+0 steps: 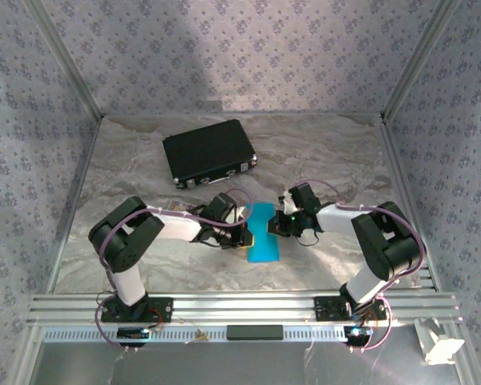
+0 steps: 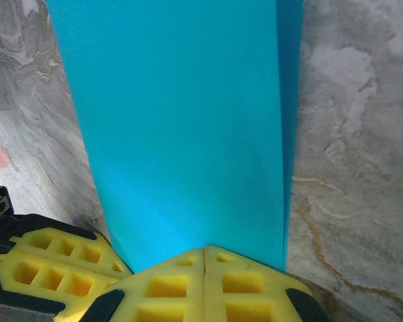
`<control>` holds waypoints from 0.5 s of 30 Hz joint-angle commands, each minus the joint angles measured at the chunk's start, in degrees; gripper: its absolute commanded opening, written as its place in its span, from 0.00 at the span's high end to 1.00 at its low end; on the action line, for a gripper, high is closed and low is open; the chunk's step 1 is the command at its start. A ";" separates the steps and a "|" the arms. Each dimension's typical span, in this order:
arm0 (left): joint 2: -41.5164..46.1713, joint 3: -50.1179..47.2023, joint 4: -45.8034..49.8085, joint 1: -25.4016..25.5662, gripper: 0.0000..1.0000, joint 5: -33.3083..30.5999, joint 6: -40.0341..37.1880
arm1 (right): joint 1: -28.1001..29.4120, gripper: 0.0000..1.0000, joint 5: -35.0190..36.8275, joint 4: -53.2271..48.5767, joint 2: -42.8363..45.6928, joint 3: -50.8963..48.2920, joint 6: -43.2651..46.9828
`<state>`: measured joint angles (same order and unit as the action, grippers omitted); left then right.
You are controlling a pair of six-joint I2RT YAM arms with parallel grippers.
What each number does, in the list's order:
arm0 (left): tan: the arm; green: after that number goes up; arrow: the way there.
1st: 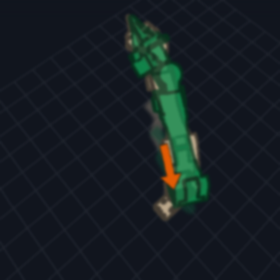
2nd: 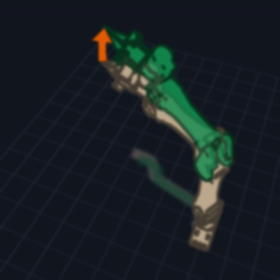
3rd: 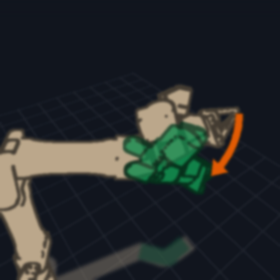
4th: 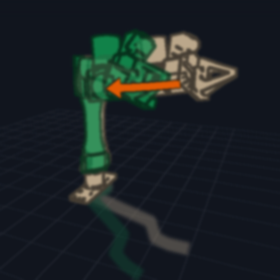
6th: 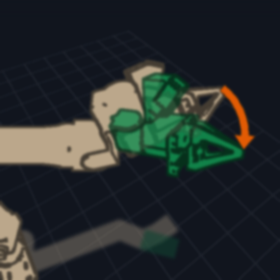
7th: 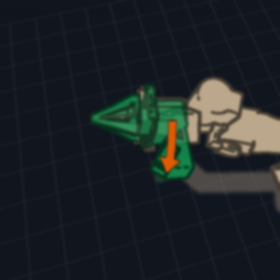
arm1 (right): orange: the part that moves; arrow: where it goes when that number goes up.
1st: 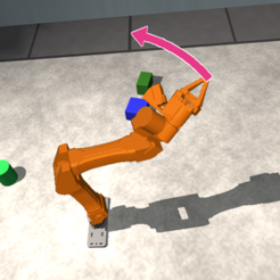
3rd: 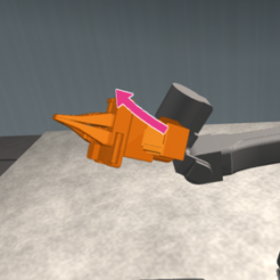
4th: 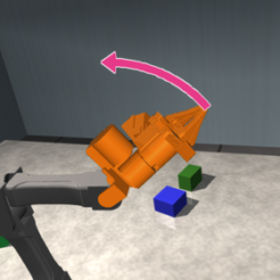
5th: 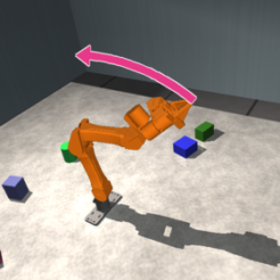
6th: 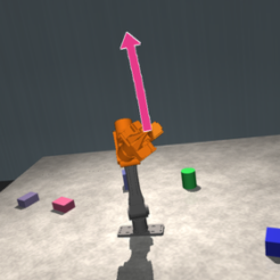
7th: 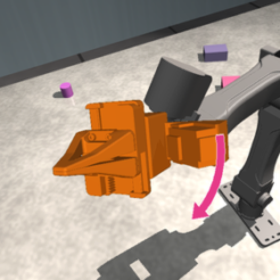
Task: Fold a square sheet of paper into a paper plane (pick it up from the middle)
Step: First fold the square sheet of paper in half at the center of the table.
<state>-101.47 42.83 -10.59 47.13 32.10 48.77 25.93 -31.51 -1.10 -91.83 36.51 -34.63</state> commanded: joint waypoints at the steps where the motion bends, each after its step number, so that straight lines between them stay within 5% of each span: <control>1: 0.00 -0.38 5.08 0.24 0.98 -1.51 -2.53 | -0.38 1.00 5.67 -8.03 -0.71 -1.44 1.24; 15: -0.81 7.38 7.04 -2.65 0.96 -0.15 -1.86 | -0.89 1.00 6.00 -7.60 -0.37 -2.43 0.97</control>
<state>-100.38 49.60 -4.60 45.30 31.03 47.79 25.63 -31.29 -2.20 -91.35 36.47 -34.63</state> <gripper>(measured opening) 0.047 0.051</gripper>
